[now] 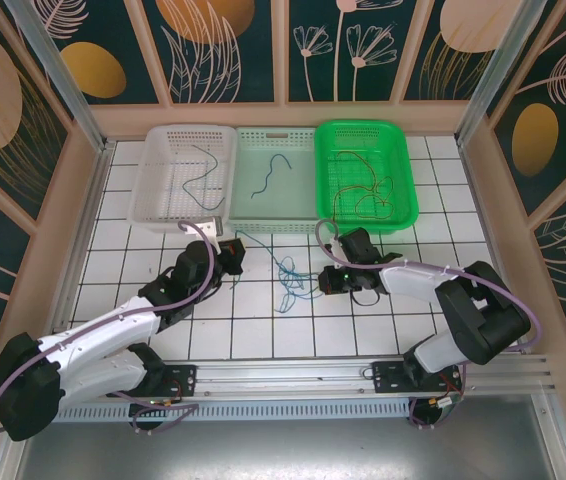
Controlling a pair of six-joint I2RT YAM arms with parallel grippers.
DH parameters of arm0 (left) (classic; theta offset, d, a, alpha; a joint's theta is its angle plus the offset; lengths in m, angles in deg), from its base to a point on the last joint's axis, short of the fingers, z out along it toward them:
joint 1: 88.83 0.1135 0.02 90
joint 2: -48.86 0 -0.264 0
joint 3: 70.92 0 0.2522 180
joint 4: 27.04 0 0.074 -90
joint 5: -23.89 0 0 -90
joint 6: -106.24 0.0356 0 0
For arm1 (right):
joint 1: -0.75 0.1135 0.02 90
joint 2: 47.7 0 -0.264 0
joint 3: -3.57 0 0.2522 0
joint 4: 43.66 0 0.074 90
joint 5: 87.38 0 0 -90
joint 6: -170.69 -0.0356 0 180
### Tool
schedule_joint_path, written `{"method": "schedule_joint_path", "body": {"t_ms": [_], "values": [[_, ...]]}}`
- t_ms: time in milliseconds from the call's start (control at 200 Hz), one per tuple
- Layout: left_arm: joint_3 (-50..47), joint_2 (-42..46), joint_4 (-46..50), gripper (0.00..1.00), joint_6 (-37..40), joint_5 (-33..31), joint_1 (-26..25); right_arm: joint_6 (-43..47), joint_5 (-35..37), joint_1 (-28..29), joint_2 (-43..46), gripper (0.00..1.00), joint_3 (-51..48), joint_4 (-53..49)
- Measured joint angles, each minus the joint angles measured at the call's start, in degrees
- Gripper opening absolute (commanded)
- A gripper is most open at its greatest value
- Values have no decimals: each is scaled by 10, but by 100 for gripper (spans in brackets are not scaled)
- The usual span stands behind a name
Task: Untangle the cables
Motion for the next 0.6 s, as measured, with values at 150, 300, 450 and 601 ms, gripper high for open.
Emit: {"method": "schedule_joint_path", "body": {"t_ms": [150, 300, 450, 601], "values": [[3, -25, -13, 6, 5, 41, 0, -6, -9, -4, 35, 51, 0, -1], [25, -77, -24, 5, 16, 92, 1, 1, -27, -6, 94, 67, 5, -2], [38, -96, -37, 5, 26, 124, 1, 2, -38, -6, 121, 67, 26, -12], [40, -96, -45, 5, 28, 128, 1, 1, -56, -5, 118, 60, 40, -13]]}}
